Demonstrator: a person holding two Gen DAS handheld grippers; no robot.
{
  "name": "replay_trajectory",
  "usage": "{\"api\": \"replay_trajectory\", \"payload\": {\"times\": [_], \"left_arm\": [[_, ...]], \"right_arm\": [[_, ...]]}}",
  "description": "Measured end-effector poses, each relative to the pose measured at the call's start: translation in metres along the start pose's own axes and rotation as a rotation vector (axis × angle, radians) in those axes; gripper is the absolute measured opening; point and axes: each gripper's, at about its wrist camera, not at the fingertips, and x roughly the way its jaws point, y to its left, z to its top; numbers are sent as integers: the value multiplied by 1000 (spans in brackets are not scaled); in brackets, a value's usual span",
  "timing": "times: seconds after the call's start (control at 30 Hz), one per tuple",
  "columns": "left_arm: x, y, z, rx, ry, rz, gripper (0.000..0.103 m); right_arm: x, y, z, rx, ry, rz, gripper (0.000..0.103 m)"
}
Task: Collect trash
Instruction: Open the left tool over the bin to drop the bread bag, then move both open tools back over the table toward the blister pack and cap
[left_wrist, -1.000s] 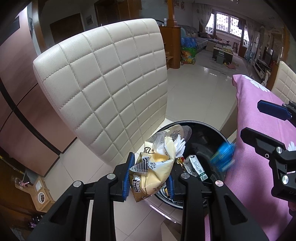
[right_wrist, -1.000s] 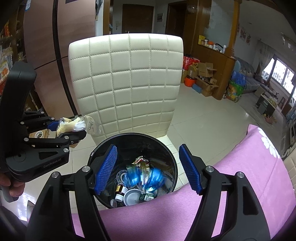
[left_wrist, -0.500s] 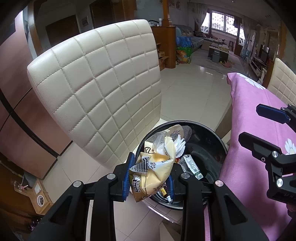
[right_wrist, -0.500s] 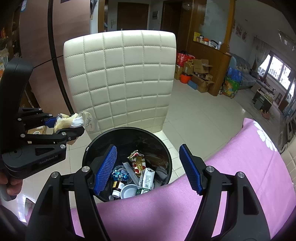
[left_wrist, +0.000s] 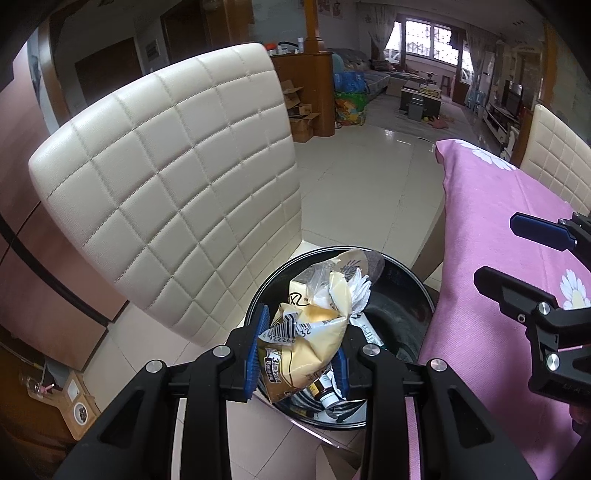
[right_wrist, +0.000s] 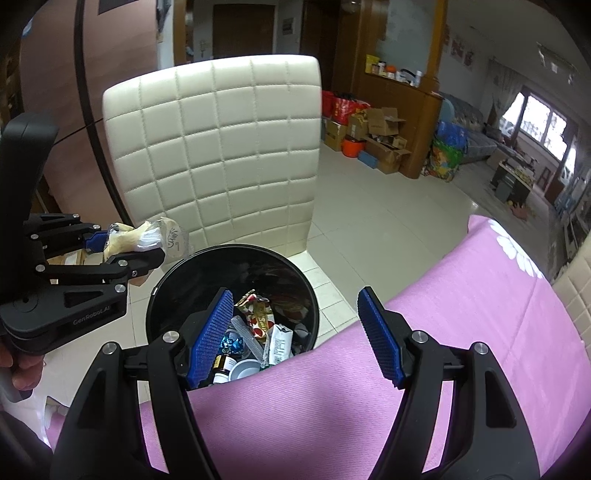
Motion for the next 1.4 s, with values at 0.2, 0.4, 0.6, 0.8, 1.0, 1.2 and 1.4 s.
{"api": "replay_trajectory", "payload": {"times": [0.2,0.4,0.6,0.8,1.0,1.2,1.4], "left_arm": [[-3,-8,7,20,-19,-6,32],[-2,-9,12,5,-8,-31,54],[-4,-2,9,-33,-17,1,75],[-5,2,4,-41,-8,12,75],[-7,5,-2,-49,0,17,75],[-14,1,-4,-36,-6,7,75],[-24,-15,-4,-2,-16,-33,75]], "right_arm": [[-1,-13,-1,43,-4,-11,71],[-3,-19,-2,66,-9,-19,70],[-5,-22,-7,69,-4,-21,70],[-5,-18,-9,70,3,-16,70],[-7,-12,-11,55,4,-12,70],[-16,-8,-16,51,1,-30,70],[-34,-18,-27,87,-1,-77,70]]}}
